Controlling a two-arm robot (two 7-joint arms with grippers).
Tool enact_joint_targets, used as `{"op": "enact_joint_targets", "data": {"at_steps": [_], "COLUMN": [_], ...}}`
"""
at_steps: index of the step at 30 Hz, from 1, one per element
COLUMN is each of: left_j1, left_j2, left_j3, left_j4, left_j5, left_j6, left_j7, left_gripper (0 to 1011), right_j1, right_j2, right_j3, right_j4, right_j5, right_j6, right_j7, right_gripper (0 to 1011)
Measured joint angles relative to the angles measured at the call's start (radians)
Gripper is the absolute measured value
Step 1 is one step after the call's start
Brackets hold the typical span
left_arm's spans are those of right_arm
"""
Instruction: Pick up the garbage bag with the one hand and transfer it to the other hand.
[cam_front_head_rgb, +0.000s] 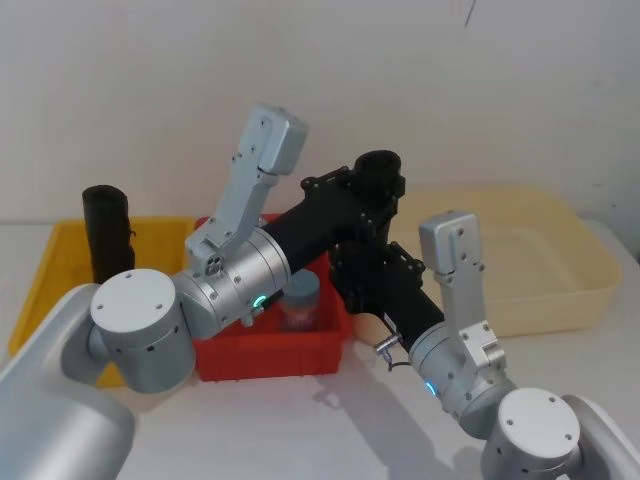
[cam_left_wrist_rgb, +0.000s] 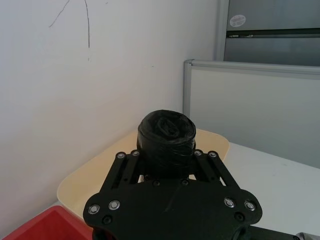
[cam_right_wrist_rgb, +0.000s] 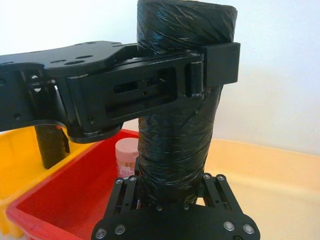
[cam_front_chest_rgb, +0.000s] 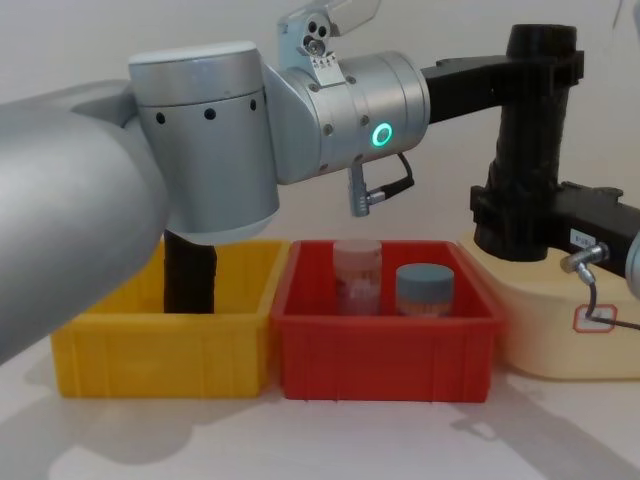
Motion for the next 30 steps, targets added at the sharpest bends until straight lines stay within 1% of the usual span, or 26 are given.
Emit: {"op": "enact_joint_targets", "data": {"at_steps": [1, 5, 7, 8, 11, 12, 13, 14, 17, 18, 19, 22, 25, 28, 29, 30], "left_j1": [0.000, 0.000, 0.000, 0.000, 0.000, 0.000, 0.000, 0.000, 0.000, 0.000, 0.000, 0.000, 0.000, 0.000, 0.000, 0.000], "left_j2": [0.000, 0.000, 0.000, 0.000, 0.000, 0.000, 0.000, 0.000, 0.000, 0.000, 0.000, 0.000, 0.000, 0.000, 0.000, 0.000], "left_j3": [0.000, 0.000, 0.000, 0.000, 0.000, 0.000, 0.000, 0.000, 0.000, 0.000, 0.000, 0.000, 0.000, 0.000, 0.000, 0.000], "left_j4": [0.000, 0.000, 0.000, 0.000, 0.000, 0.000, 0.000, 0.000, 0.000, 0.000, 0.000, 0.000, 0.000, 0.000, 0.000, 0.000], "left_j5": [0.000, 0.000, 0.000, 0.000, 0.000, 0.000, 0.000, 0.000, 0.000, 0.000, 0.000, 0.000, 0.000, 0.000, 0.000, 0.000], "left_j6": [0.000, 0.000, 0.000, 0.000, 0.000, 0.000, 0.000, 0.000, 0.000, 0.000, 0.000, 0.000, 0.000, 0.000, 0.000, 0.000], "left_j7": [0.000, 0.000, 0.000, 0.000, 0.000, 0.000, 0.000, 0.000, 0.000, 0.000, 0.000, 0.000, 0.000, 0.000, 0.000, 0.000], "left_gripper": [396, 493, 592, 592, 708, 708, 739, 802, 860, 908, 918, 1000, 1001, 1000, 1000, 1000], "right_j1": [0.000, 0.000, 0.000, 0.000, -0.002, -0.002, -0.002, -0.002, -0.002, 0.000, 0.001, 0.009, 0.021, 0.044, 0.044, 0.054], "right_j2": [-0.001, -0.004, -0.005, -0.005, -0.008, -0.009, -0.009, -0.010, -0.012, -0.014, -0.015, -0.018, -0.020, -0.021, -0.021, -0.021], "right_j3": [0.001, 0.004, 0.007, 0.008, 0.011, 0.013, 0.014, 0.016, 0.020, 0.023, 0.025, 0.035, 0.047, 0.065, 0.065, 0.073], "right_j4": [0.000, 0.000, 0.000, -0.001, -0.002, -0.003, -0.004, -0.004, -0.004, -0.003, -0.002, 0.008, 0.024, 0.056, 0.056, 0.070], "right_j5": [-0.001, -0.005, -0.007, -0.007, -0.009, -0.010, -0.010, -0.010, -0.011, -0.012, -0.012, -0.014, -0.017, -0.021, -0.021, -0.024], "right_j6": [0.000, -0.002, -0.003, -0.003, -0.003, -0.003, -0.003, -0.003, -0.001, 0.001, 0.001, 0.006, 0.009, 0.012, 0.012, 0.012], "right_j7": [0.000, -0.001, -0.001, -0.001, 0.000, 0.000, 0.000, 0.000, -0.001, -0.002, -0.002, -0.007, -0.015, -0.028, -0.028, -0.034], "right_gripper": [536, 536, 535, 535, 535, 535, 535, 535, 535, 535, 535, 535, 535, 535, 535, 535]}}
